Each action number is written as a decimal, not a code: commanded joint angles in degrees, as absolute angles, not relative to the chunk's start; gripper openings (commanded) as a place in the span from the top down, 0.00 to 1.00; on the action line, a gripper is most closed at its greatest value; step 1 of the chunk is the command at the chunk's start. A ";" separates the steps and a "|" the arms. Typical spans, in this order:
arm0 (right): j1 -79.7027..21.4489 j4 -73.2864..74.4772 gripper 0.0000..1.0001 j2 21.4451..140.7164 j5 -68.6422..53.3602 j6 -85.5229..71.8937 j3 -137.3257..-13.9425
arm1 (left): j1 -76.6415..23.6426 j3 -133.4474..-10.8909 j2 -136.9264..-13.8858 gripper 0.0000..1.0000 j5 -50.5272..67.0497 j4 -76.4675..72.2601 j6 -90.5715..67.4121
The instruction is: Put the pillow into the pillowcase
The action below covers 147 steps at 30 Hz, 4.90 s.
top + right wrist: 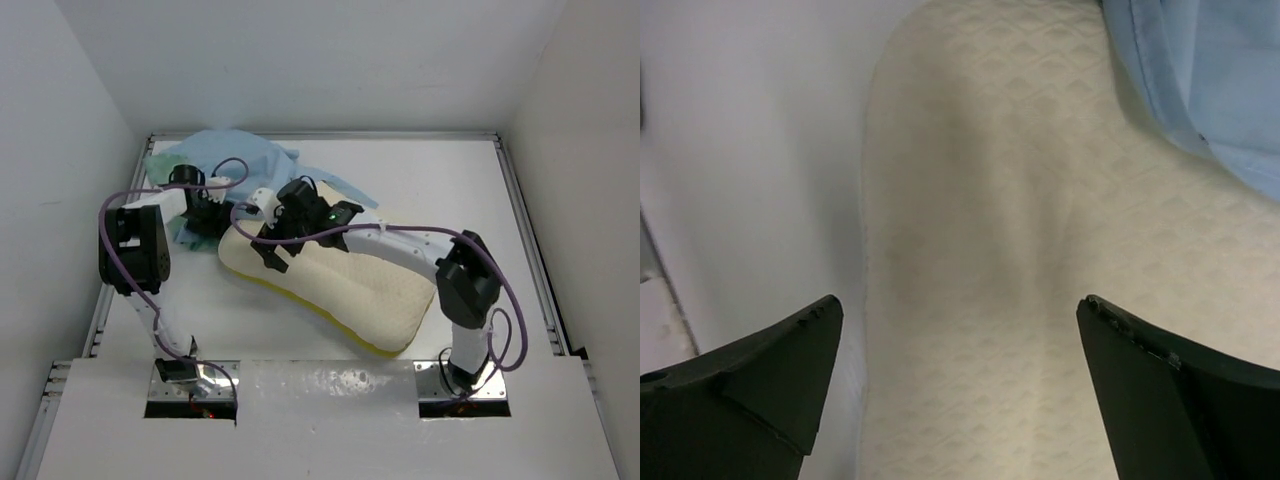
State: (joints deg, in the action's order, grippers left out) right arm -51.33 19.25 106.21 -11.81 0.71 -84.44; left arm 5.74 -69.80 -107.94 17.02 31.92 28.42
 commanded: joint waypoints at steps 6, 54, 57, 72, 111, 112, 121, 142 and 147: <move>-54.67 19.52 0.01 116.00 -3.43 3.43 -88.33 | 4.83 -67.50 -112.23 0.44 11.08 20.66 26.90; -27.44 9.91 0.29 110.63 -16.43 -21.46 -91.73 | -9.22 -94.90 -106.48 0.33 20.30 34.72 25.84; -22.60 17.30 0.08 118.87 -19.75 -19.60 -104.03 | -11.16 -104.04 -114.74 0.29 18.11 34.54 24.00; -19.42 -6.06 0.26 145.64 -36.37 -34.11 -115.07 | -16.08 -118.57 -132.81 0.96 -2.21 29.80 30.15; -28.04 -32.29 1.00 109.08 -21.30 -36.90 -78.69 | -19.85 -118.75 -118.30 1.00 42.53 50.31 33.45; -26.73 -34.00 1.00 108.72 -13.96 -40.92 -77.88 | -20.39 -118.04 -118.04 1.00 43.84 52.54 35.49; -17.58 -13.03 0.93 118.11 10.91 -58.73 -80.58 | -22.15 -108.99 -114.26 0.92 48.87 67.68 49.40; -42.09 15.12 0.01 108.97 1.32 -1.76 -87.79 | 6.77 -83.58 -107.30 0.28 25.76 36.22 21.47; -48.51 16.35 0.01 116.96 6.39 -4.83 -91.67 | 7.38 -85.86 -113.20 0.27 21.80 32.00 13.02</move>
State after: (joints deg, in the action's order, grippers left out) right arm -48.64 14.11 113.23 0.93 -4.93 -89.27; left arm 6.79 -83.88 -112.16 24.64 37.15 19.59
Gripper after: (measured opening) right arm 0.986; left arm 0.735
